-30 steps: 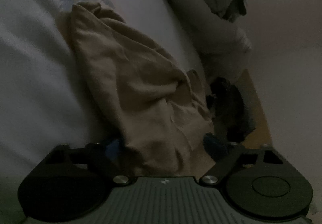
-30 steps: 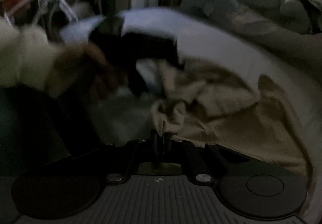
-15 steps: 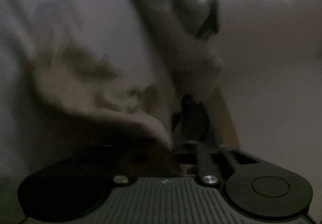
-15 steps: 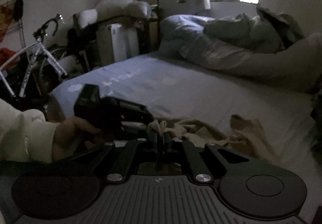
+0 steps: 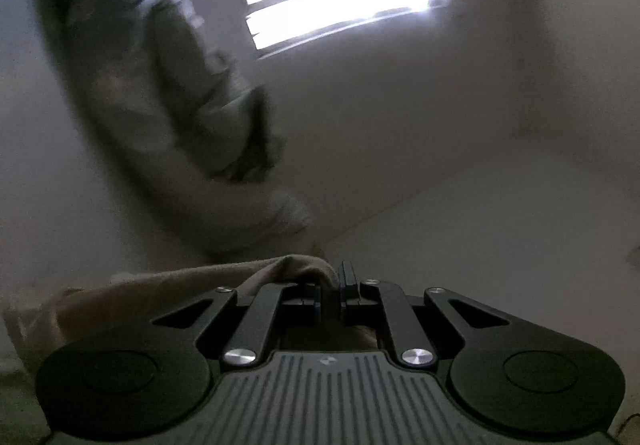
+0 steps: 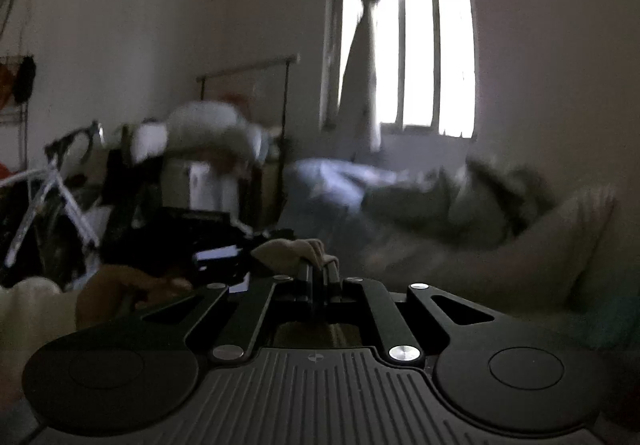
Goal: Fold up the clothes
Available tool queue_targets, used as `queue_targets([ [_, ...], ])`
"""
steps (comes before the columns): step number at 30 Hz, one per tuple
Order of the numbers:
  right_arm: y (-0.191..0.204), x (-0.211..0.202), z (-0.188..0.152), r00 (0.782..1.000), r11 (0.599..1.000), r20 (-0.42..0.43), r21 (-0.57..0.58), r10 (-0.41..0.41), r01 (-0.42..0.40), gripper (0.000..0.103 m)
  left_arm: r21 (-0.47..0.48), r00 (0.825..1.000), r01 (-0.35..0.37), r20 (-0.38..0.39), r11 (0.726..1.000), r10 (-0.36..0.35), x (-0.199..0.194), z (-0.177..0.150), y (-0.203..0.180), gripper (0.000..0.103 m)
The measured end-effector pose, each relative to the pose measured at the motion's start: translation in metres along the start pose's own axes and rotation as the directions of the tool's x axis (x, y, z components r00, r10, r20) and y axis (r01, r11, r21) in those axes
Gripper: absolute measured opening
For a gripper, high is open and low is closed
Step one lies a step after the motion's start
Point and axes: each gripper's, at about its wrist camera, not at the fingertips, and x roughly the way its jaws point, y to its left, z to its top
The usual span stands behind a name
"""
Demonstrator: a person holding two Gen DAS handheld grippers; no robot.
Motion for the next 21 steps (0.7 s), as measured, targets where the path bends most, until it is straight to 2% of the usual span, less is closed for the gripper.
queue_targets([
  [7,0.005,-0.024,0.067,0.989,1.000,0.150,-0.013,0.010,-0.008,0.005,0.142,0.993,0.084,0.071,0.986,-0.095,-0.030,0.033,-0.099,0.011],
  [11,0.005,-0.026,0.087,0.979,0.999,0.200,0.016,0.033,-0.037,0.005,0.196,0.995,0.047,0.077,0.980,-0.063,-0.037,0.043,-0.133,0.011],
  [14,0.000,-0.011,0.086,0.982,0.997,0.183,0.056,0.040,-0.051,0.006,0.262,0.998,-0.026,0.068,0.965,0.009,-0.037,0.050,-0.136,0.011],
  [16,-0.007,0.008,0.074,0.990,0.995,0.132,0.087,0.045,-0.057,0.006,0.275,0.995,-0.099,0.055,0.956,0.087,-0.029,0.049,-0.116,0.011],
  [18,-0.013,0.031,0.057,0.997,0.993,0.066,0.107,0.051,-0.058,0.006,0.280,0.984,-0.176,0.038,0.944,0.172,-0.019,0.048,-0.091,0.011],
  [21,-0.027,0.068,0.024,0.997,0.991,-0.059,0.127,0.050,-0.042,0.006,0.266,0.957,-0.279,-0.004,0.923,0.290,0.000,0.038,-0.045,0.011],
])
